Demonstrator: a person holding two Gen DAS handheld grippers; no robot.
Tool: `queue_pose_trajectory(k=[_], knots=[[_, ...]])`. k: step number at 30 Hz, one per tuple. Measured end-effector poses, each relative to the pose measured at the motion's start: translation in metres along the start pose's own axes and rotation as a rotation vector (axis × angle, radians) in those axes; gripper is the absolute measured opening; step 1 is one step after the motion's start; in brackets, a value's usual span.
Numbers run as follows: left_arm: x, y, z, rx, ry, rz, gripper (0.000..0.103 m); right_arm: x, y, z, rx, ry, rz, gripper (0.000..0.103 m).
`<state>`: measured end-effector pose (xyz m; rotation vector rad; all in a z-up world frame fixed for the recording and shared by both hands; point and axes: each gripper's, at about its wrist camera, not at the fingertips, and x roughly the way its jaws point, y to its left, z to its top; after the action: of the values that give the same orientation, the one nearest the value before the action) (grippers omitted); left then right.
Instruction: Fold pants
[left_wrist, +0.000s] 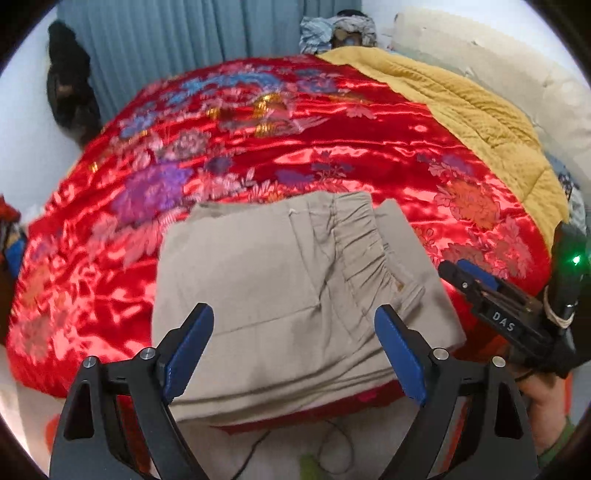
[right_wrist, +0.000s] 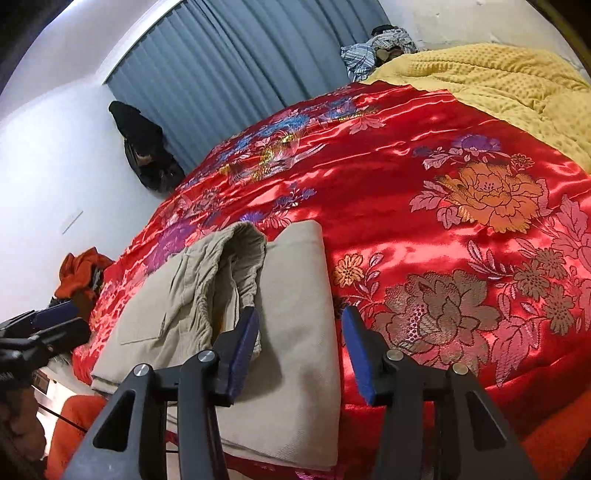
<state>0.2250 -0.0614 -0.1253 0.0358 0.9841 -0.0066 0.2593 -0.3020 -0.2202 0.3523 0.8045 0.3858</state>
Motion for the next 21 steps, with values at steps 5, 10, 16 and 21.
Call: queue_pose_trajectory(k=[5, 10, 16, 21], knots=[[0.005, 0.002, -0.002, -0.020, 0.037, -0.001, 0.090, 0.004, 0.001, -0.002, -0.005, 0.015, -0.003, 0.048], [-0.001, 0.001, -0.002, 0.003, 0.024, 0.028, 0.090, 0.006, 0.001, -0.003, -0.012, 0.022, -0.006, 0.048], [-0.001, 0.002, -0.002, 0.008, 0.023, 0.049, 0.090, 0.007, 0.001, -0.004, -0.007, 0.023, -0.005, 0.048], [0.002, 0.012, -0.002, -0.001, 0.026, 0.068, 0.090, 0.006, 0.002, -0.004, -0.012, 0.024, 0.002, 0.048]])
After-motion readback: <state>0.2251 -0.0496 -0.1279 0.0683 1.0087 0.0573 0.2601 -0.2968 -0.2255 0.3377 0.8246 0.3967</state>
